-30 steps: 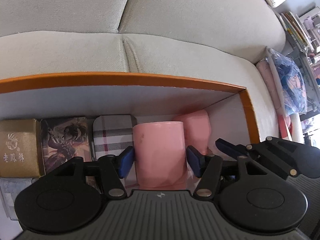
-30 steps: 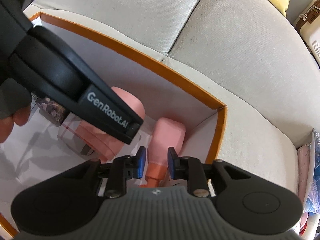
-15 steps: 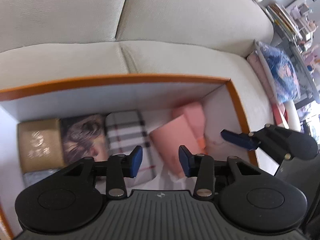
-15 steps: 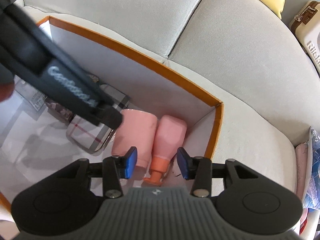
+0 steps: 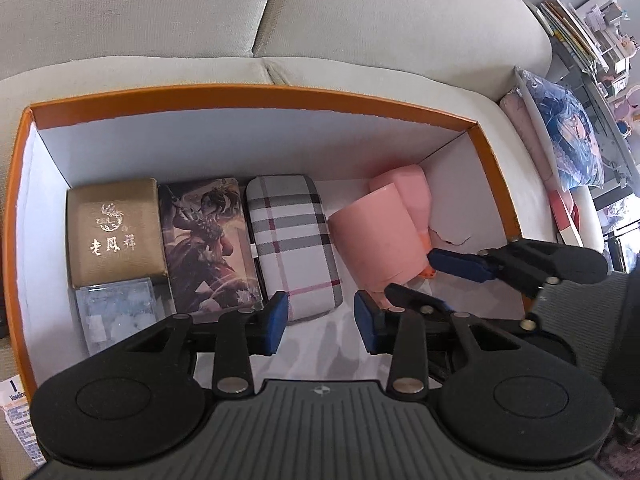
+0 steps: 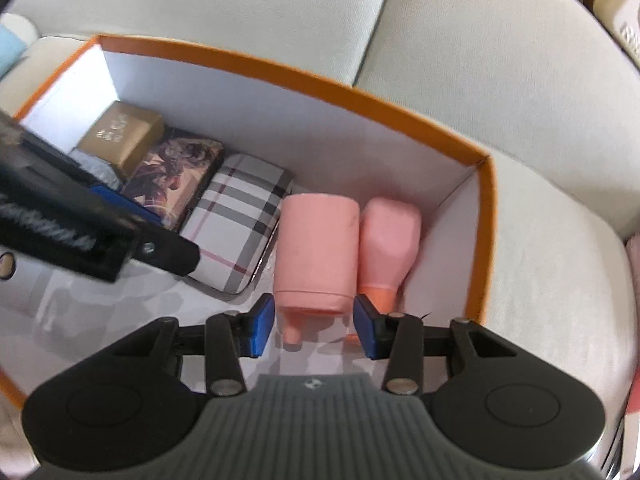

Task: Organize rigid objects
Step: 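Withdraw both grippers from the shoebox toward the remaining items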

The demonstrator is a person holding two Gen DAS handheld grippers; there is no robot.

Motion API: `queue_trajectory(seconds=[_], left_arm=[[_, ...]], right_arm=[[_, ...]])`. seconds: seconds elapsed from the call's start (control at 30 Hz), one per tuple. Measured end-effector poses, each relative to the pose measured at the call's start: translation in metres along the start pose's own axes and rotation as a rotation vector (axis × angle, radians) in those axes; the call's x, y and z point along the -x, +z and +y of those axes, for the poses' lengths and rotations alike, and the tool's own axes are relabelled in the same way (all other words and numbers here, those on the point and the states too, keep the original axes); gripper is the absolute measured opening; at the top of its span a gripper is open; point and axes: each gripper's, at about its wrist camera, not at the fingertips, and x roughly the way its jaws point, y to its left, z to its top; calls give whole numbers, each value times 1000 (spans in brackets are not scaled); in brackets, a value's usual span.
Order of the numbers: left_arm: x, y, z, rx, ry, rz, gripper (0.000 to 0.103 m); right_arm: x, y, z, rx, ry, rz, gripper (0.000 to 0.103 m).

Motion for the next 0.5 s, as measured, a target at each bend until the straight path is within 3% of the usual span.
queue_trajectory(seconds=[0.37,0.5], left_arm=[[12,1,3,9,8,-38,42],[27,-3,3,3,5,-74,42]], right_arm=[[-4,22,-28,-242,40,4,44],[5,21,-30,-247,28,-3,45]])
